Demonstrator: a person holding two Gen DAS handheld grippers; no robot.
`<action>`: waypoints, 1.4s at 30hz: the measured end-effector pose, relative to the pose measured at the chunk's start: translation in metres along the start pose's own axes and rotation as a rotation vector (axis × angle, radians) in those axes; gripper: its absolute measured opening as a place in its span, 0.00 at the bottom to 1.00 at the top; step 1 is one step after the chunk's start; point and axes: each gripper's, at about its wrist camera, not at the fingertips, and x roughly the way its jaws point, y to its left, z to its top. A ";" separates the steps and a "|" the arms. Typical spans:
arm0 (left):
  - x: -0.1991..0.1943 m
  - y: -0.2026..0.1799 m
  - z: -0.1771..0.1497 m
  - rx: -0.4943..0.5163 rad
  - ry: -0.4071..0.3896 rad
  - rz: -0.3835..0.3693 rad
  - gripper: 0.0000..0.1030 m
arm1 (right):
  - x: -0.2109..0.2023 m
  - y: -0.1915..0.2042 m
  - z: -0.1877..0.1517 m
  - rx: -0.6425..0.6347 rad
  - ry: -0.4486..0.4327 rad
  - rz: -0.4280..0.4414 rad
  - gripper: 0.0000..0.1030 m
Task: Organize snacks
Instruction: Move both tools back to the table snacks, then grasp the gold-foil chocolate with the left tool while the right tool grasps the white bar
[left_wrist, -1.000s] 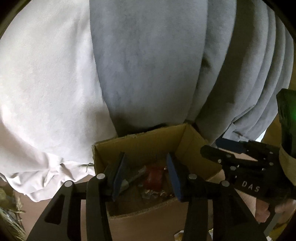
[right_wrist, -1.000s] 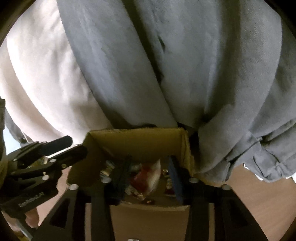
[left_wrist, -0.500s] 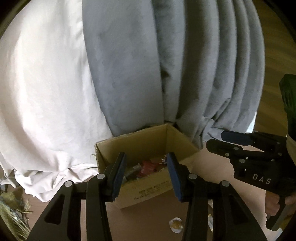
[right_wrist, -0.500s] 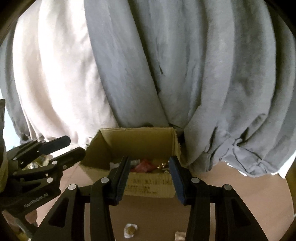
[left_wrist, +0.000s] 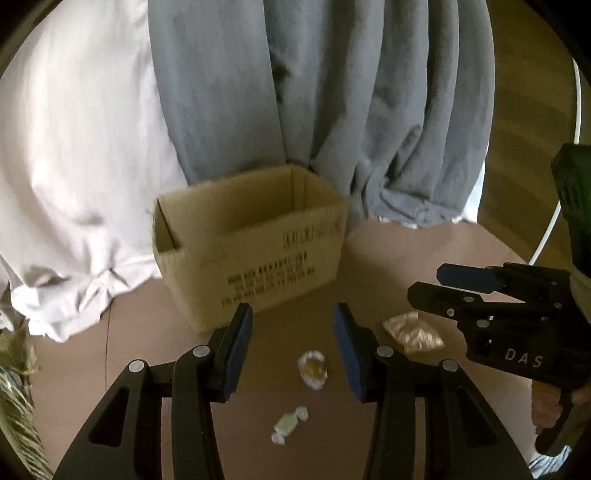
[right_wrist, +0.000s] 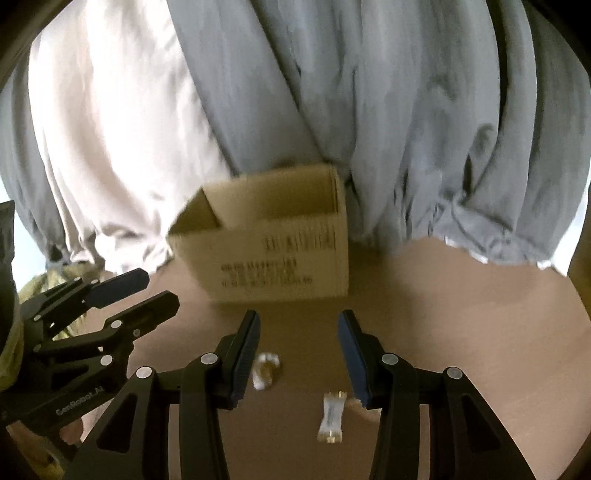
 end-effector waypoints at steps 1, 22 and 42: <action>0.002 -0.002 -0.006 0.006 0.014 -0.004 0.43 | 0.002 -0.001 -0.005 0.004 0.018 0.002 0.44; 0.064 -0.012 -0.061 0.011 0.208 -0.076 0.43 | 0.050 -0.023 -0.085 0.098 0.252 0.007 0.43; 0.141 -0.014 -0.059 -0.060 0.339 -0.089 0.38 | 0.090 -0.031 -0.088 0.088 0.283 -0.045 0.34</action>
